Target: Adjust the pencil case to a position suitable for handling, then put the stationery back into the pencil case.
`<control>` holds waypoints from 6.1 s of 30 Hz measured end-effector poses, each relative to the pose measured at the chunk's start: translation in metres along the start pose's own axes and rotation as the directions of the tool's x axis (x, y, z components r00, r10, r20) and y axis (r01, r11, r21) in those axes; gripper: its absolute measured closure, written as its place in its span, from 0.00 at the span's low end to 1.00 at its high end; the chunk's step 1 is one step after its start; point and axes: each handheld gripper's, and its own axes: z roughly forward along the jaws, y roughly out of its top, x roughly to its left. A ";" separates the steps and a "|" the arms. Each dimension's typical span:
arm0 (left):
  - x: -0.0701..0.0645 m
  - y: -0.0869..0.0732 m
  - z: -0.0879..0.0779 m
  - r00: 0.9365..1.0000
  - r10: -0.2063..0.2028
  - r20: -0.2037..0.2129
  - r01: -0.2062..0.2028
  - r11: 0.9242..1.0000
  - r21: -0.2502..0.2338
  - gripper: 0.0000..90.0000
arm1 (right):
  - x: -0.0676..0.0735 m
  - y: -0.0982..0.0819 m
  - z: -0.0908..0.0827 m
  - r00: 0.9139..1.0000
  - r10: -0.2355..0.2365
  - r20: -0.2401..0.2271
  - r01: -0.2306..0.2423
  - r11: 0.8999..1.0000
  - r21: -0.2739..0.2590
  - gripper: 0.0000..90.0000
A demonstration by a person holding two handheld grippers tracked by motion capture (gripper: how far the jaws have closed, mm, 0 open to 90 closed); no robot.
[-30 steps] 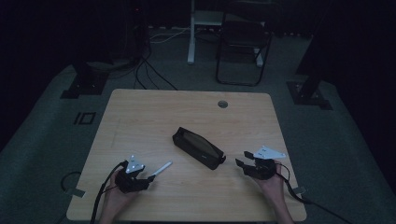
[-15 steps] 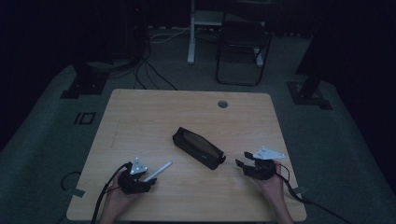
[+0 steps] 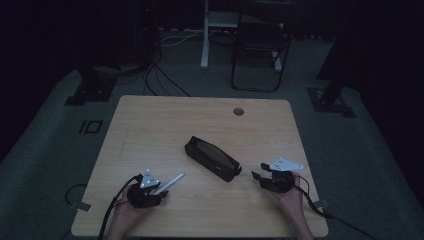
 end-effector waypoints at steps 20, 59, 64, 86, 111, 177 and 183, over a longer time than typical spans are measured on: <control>-0.008 0.009 0.006 0.998 0.037 0.057 -0.037 0.999 0.001 0.86 | 0.002 0.003 -0.001 1.000 -0.007 -0.004 0.007 1.000 -0.011 0.51; -0.078 0.051 0.043 0.926 0.287 0.246 -0.288 0.957 -0.031 0.61 | 0.004 0.005 -0.008 0.999 -0.031 -0.010 0.031 0.999 -0.038 0.54; -0.076 0.053 0.045 0.924 0.288 0.250 -0.287 0.957 -0.042 0.78 | 0.007 0.006 -0.007 0.999 -0.039 -0.016 0.038 0.999 -0.035 0.55; -0.097 0.083 0.069 0.900 0.364 0.239 -0.362 0.930 -0.054 0.58 | 0.006 -0.003 0.002 0.984 -0.090 -0.155 0.089 0.996 -0.015 0.53; -0.085 0.084 0.074 0.940 0.292 0.179 -0.284 0.956 -0.066 0.67 | 0.027 -0.014 0.035 0.925 -0.190 -0.330 0.238 0.965 0.113 0.69; 0.010 0.043 0.047 0.997 0.068 0.046 -0.064 0.996 -0.068 0.42 | 0.047 0.003 0.012 0.919 -0.260 -0.297 0.287 0.957 0.051 0.88; 0.016 0.041 0.044 0.998 0.057 0.033 -0.055 0.997 -0.060 0.42 | 0.048 0.006 0.011 0.920 -0.263 -0.292 0.290 0.955 0.055 0.88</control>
